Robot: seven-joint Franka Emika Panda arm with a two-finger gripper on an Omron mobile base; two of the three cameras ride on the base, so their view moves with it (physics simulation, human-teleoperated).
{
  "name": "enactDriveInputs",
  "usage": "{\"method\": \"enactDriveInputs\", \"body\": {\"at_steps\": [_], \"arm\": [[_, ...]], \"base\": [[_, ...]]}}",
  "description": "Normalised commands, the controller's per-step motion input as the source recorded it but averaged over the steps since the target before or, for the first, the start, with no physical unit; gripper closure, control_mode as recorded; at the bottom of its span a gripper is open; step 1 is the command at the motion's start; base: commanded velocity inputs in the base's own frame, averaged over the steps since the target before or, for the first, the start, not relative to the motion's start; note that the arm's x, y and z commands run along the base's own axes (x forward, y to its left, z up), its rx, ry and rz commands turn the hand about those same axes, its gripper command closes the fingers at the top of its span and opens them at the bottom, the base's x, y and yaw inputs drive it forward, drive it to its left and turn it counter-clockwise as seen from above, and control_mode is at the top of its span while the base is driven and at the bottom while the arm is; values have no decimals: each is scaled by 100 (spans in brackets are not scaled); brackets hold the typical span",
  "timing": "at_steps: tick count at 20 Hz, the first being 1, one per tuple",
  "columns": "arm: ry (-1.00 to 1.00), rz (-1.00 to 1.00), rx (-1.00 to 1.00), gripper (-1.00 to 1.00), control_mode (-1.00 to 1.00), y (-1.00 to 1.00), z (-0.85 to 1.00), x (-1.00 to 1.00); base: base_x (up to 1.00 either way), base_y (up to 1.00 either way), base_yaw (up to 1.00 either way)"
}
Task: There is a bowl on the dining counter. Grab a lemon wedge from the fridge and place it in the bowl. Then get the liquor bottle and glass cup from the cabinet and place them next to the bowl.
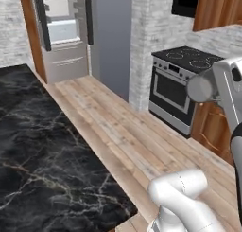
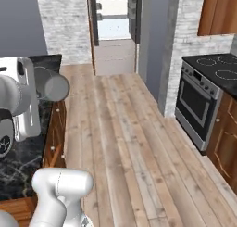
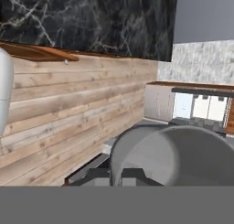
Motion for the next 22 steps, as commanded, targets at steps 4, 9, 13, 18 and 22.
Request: {"method": "enactDriveInputs", "body": {"at_steps": [4,9,13,18,22], "arm": [[0,0,0,100,100,0,0,0],[0,0,0,100,100,0,0,0],[0,0,0,100,100,0,0,0],[0,0,0,100,100,0,0,0],[0,0,0,100,100,0,0,0]], "base": [[-100,25,24],[-100,26,23],[-100,61,25],[-83,100,37],[-59,100,35]]}}
